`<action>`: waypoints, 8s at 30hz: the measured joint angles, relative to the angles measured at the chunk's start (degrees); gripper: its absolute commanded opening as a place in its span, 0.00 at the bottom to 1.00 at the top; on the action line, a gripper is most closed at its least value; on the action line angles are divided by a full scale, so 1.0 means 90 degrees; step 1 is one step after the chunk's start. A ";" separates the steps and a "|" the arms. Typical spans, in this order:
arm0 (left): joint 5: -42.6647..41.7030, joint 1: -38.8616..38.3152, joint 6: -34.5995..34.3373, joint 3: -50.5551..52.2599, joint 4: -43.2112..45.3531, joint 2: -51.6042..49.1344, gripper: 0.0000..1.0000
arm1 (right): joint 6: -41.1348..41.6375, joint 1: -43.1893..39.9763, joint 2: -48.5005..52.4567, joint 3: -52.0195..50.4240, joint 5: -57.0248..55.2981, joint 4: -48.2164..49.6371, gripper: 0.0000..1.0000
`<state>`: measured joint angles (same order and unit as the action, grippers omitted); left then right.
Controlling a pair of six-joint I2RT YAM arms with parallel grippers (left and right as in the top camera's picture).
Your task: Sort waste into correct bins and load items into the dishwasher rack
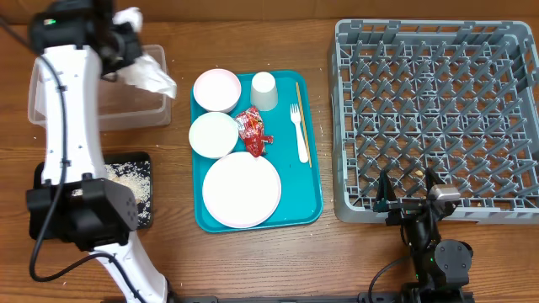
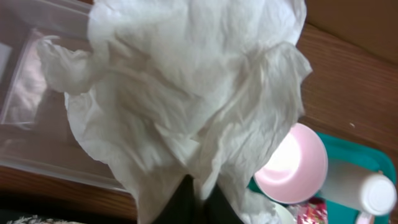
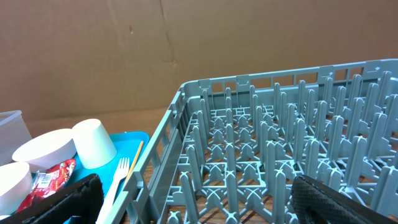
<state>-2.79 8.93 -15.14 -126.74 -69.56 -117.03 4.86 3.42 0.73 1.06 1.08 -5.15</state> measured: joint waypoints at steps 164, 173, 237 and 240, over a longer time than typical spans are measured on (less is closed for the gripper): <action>-0.0899 -0.0007 0.0053 -0.1236 -0.3026 0.0993 1.00 | -0.0005 0.0000 0.0000 0.0000 0.0002 -0.0002 1.00; -0.0911 -0.0036 -0.0112 0.2387 -0.2545 0.3310 1.00 | -0.0002 0.0000 0.0000 0.0000 0.0000 -0.0002 1.00; -0.1435 0.4398 -0.1996 0.5389 -0.0886 0.3167 1.00 | 0.3917 0.0000 -0.0012 0.0002 0.5377 0.3827 1.00; -0.1433 0.4398 -0.1996 0.5389 -0.0886 0.3167 1.00 | 0.4095 0.0000 0.0080 0.0199 0.5178 0.3232 1.00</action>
<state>-15.68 48.51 -33.10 -78.24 -77.54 -88.53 41.71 3.42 1.45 2.85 47.68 23.94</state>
